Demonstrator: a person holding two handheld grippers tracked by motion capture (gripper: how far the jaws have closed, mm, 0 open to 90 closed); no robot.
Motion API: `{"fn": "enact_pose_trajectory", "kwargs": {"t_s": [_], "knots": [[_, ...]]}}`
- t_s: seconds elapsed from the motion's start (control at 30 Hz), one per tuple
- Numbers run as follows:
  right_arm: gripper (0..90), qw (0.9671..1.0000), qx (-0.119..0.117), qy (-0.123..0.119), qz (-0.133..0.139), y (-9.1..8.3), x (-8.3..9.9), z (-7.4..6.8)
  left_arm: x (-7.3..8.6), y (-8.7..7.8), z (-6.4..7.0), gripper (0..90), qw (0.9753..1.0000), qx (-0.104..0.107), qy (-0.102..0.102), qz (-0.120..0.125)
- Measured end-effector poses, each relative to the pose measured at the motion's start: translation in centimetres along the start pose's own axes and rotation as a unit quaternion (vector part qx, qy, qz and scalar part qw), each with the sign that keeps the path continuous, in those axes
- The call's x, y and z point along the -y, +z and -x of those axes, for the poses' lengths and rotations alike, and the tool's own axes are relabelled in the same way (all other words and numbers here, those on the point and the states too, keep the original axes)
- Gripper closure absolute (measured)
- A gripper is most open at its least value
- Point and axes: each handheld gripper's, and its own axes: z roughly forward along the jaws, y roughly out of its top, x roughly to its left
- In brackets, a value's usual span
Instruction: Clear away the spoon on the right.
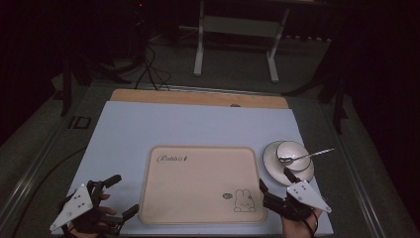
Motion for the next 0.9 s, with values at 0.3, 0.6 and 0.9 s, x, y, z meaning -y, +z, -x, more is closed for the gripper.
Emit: {"fn": "enact_pose_trajectory", "kwargs": {"t_s": [0.3, 0.6, 0.9], "knots": [[13.0, 0.9990, -0.023, 0.023, -0.031, 0.55, 0.11, 0.07, 0.01, -0.01, 0.13, 0.0, 1.0000, 0.000, 0.005, -0.002], [11.6, 0.9984, -0.030, 0.025, -0.040, 0.54, -0.02, -0.31, 0.04, 0.06, 0.21, 0.0, 1.0000, 0.003, 0.006, -0.002], [11.5, 0.9981, -0.051, 0.015, -0.031, 0.41, -0.26, -0.87, 0.04, 0.09, 0.27, 0.0, 1.0000, 0.004, 0.008, -0.003]]}}
